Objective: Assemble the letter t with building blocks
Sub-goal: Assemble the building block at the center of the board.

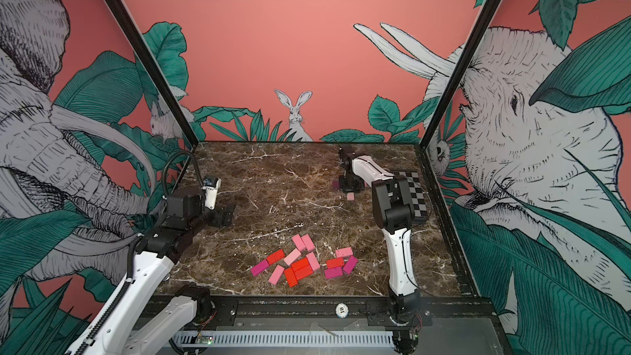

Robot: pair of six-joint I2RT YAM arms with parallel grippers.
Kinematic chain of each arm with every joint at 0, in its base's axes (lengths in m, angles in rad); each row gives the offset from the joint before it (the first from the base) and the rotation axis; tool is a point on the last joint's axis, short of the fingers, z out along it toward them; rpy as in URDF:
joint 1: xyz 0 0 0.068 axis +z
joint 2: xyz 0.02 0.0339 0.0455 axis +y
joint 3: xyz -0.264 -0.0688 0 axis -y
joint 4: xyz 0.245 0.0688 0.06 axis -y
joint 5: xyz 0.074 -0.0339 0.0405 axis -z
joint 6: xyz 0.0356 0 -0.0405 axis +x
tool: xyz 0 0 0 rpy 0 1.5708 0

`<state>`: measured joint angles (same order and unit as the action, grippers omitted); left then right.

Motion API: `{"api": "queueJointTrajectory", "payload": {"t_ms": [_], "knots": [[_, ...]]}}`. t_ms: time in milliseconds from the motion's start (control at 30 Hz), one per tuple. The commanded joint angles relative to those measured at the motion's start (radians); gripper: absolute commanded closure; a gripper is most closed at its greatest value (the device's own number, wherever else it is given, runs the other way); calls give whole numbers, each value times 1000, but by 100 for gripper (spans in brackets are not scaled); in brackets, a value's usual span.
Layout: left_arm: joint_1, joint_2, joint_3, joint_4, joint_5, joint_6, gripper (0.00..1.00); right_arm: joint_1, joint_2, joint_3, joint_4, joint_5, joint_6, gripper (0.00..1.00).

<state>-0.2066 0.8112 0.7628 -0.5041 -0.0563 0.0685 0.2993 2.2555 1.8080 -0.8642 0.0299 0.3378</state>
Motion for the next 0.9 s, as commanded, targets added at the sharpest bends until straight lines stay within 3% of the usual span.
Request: {"api": "queueJointTrajectory", "payload": {"t_ms": [0,867], "knots": [[1,-2,7,-13,7,4,3,-9,38,-6,16,28,12,85],[2,2,9,-15,10,4,2,-10,29,-20,9,-8,11,68]]}}
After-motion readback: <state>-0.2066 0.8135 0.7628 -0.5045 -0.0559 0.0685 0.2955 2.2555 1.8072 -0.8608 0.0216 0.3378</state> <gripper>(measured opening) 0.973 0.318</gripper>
